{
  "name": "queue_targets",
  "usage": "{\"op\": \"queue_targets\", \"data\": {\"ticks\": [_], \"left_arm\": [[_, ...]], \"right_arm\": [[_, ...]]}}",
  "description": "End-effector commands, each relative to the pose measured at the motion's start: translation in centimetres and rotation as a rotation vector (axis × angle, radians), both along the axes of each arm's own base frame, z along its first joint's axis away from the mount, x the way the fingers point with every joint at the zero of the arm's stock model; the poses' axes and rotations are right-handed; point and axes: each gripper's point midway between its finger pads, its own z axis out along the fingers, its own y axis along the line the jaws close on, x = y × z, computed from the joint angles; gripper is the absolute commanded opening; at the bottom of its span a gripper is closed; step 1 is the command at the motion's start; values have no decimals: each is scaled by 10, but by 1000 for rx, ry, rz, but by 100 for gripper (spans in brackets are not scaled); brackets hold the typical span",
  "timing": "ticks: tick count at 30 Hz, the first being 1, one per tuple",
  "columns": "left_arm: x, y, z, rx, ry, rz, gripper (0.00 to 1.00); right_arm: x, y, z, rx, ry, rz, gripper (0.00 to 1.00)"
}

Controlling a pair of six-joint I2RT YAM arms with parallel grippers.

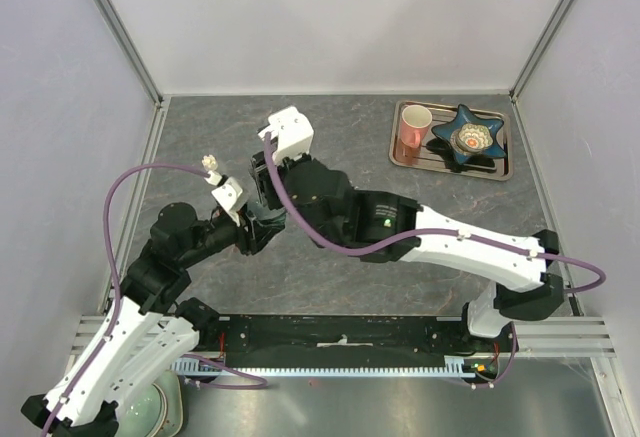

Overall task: Screw on the bottle caps
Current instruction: Screw the bottle cap onto the plastic bottle.

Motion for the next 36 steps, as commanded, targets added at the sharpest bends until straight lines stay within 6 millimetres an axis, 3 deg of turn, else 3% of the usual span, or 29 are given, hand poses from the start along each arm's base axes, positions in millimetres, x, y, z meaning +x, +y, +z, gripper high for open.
{"op": "queue_targets", "data": {"ticks": [1, 3, 5, 6, 10, 14, 17, 18, 20, 21, 23, 24, 25, 27, 31, 36], "left_arm": [[30, 26, 70, -136, -172, 220, 2], [29, 24, 67, -137, -162, 208, 2], [25, 19, 64, -139, -156, 173, 2], [23, 17, 63, -141, -153, 157, 2], [6, -2, 62, -169, -133, 17, 2], [-27, -24, 66, -211, -127, -207, 2], [-67, -39, 72, -247, -128, -467, 2], [-88, -42, 69, -245, -112, -587, 2], [-106, -43, 73, -266, -105, -687, 3], [-116, -42, 74, -263, -115, -745, 4], [-123, -41, 75, -263, -99, -787, 4], [-130, -39, 75, -258, -104, -823, 5], [-133, -39, 76, -260, -95, -835, 6], [-134, -38, 76, -262, -78, -842, 11], [-134, -38, 77, -263, -78, -842, 11], [-134, -38, 78, -265, -80, -835, 11]], "right_arm": [[14, -30, -34, -187, -40, -306, 25], [11, -24, -13, -123, -46, -271, 31], [4, -18, 19, -32, -51, -191, 46], [1, -15, 37, 35, -58, -154, 56], [-22, -24, 111, 243, -98, 27, 73], [-63, -23, 155, 317, -170, 322, 86], [-77, -35, 163, 296, -231, 445, 90], [-89, -33, 161, 275, -257, 559, 93], [-96, -42, 157, 255, -285, 638, 91], [-108, -44, 154, 242, -309, 780, 92], [-116, -47, 145, 240, -300, 878, 91], [-110, -50, 144, 241, -306, 898, 89], [-123, -48, 139, 232, -305, 1011, 89], [-119, -46, 139, 241, -274, 1043, 86], [-125, -28, 134, 248, -206, 1202, 81], [-140, -23, 127, 257, -166, 1374, 79]]}}
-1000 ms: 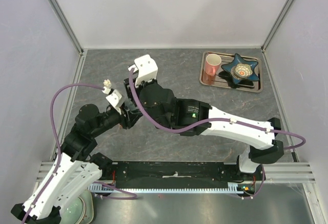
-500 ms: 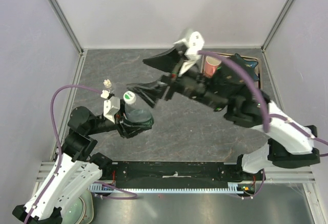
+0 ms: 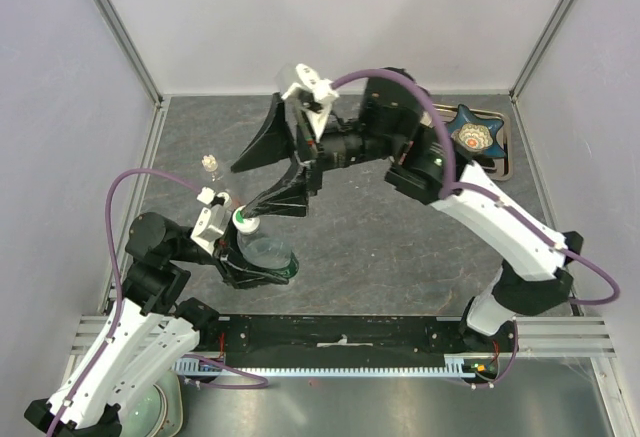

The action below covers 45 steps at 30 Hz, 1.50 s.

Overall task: Screw on the bottle caps
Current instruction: Screw the bottle cap onto the plastic bottle.

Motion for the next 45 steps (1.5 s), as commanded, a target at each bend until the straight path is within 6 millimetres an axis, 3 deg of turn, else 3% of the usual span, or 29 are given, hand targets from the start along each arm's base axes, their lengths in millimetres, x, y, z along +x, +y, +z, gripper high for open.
{"op": "queue_targets", "data": {"ticks": [1, 12, 21, 27, 32, 34, 37, 42, 43, 45], "left_arm": [[-7, 2, 6, -7, -5, -35, 11], [-4, 1, 4, -9, -4, -17, 11], [-5, 2, 5, -9, -5, -18, 11], [-2, 1, 5, -12, -7, -2, 11], [4, 0, 5, -15, 1, 34, 8], [8, 0, 7, -18, 0, 59, 8], [18, 0, 8, -18, -3, 126, 8], [56, 5, 3, -3, -14, 346, 8], [61, 6, 3, -2, -18, 377, 8], [76, 10, 1, 7, -24, 462, 8]], "right_arm": [[-35, -12, 8, 16, -9, 244, 79], [-39, -4, -12, -36, 33, 331, 65], [-32, 5, -24, -60, 57, 319, 65], [-35, 3, -27, -65, 59, 334, 39], [-34, 2, -37, -95, 70, 329, 31], [-26, 5, -43, -98, 23, 272, 30], [-7, 8, -72, -229, 38, 136, 22], [35, 12, -98, -337, 54, -132, 1], [47, 12, -102, -348, 56, -213, 0], [53, 10, -109, -366, 73, -289, 0]]}}
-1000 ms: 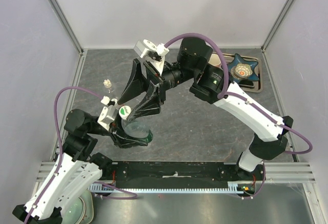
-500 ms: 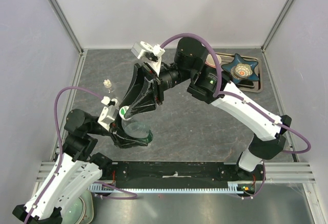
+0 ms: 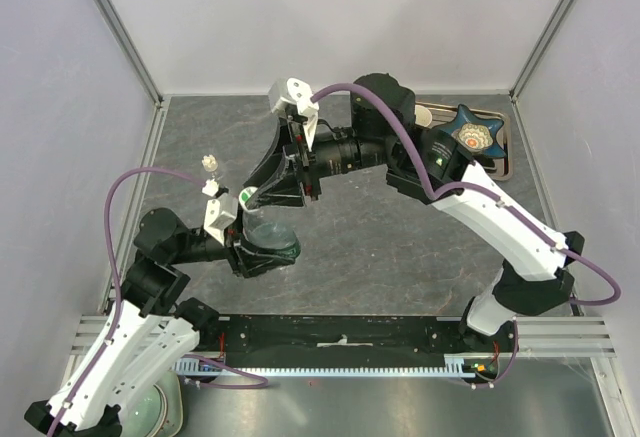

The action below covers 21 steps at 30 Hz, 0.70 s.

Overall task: Screw on the bottle caps
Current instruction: Screw the bottle cap onto the plastic bottle.

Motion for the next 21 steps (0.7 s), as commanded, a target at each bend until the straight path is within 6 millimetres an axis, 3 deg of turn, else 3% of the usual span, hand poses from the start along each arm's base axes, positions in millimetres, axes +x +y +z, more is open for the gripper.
{"op": "queue_targets", "data": {"ticks": [1, 6, 7, 10, 15, 21], "left_arm": [[49, 13, 19, -14, -91, 296, 8], [64, 20, 19, -7, -97, 390, 7], [63, 19, 18, -6, -95, 383, 7], [58, 18, 17, -5, -90, 357, 7], [54, 16, 15, -8, -84, 333, 7], [46, 13, 12, -4, -73, 285, 9]], "right_arm": [[56, 1, -58, -192, 6, -366, 0], [67, -3, -60, -189, 6, -545, 3], [63, -1, -54, -161, 3, -534, 30], [51, -2, -42, -105, 7, -499, 53], [46, -2, -27, -50, 8, -474, 58], [43, 5, -22, 1, 13, -450, 52]]}}
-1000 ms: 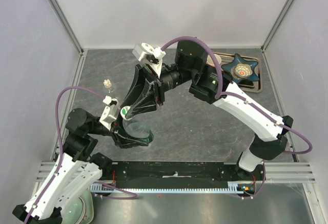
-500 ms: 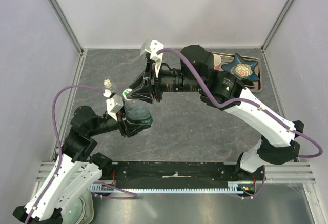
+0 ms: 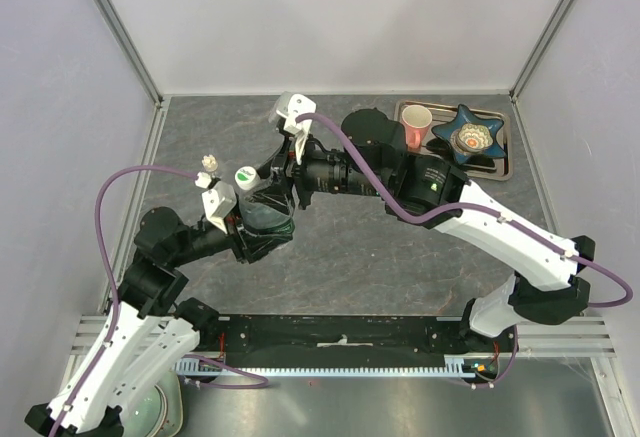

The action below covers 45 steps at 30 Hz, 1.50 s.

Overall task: Screw on the bottle caps
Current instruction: Screw the bottle cap onto the plastic bottle.

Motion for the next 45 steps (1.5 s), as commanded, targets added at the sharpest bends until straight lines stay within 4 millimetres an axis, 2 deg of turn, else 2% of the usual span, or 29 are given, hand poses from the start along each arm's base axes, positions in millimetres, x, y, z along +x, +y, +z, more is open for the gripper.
{"op": "queue_targets", "data": {"ticks": [1, 8, 14, 17, 20, 23, 33, 37, 40, 41, 43, 45], "left_arm": [[-8, 0, 22, -30, -91, -36, 11], [-12, -1, 19, -26, -82, -58, 18], [-8, 0, 18, -18, -80, -36, 18], [-8, 1, 18, -15, -78, -33, 18], [-7, 1, 16, -12, -78, -33, 18], [-9, 0, 16, -9, -77, -50, 16], [-19, -2, 16, -10, -78, -99, 5], [-23, -3, 15, -11, -74, -124, 4], [-27, -3, 15, -12, -81, -142, 4], [-29, -2, 16, -13, -85, -145, 4], [-31, -3, 17, -14, -88, -156, 5], [-32, 0, 19, -15, -98, -142, 25]], "right_arm": [[-5, 4, 22, 99, -18, 21, 52], [-10, 17, 10, 120, 5, 72, 48], [-23, 15, 15, 169, -20, 126, 47], [-28, 11, 19, 180, -38, 140, 54], [-25, 4, 24, 190, -65, 114, 55], [-26, 0, 31, 210, -88, 105, 58], [-36, 16, 34, 218, -90, 208, 58], [-34, 21, 38, 224, -92, 207, 52], [-33, 26, 34, 217, -81, 213, 42], [-33, 27, 35, 220, -83, 213, 34], [-31, 29, 32, 213, -81, 208, 25], [-26, 28, 31, 207, -85, 179, 14]]}}
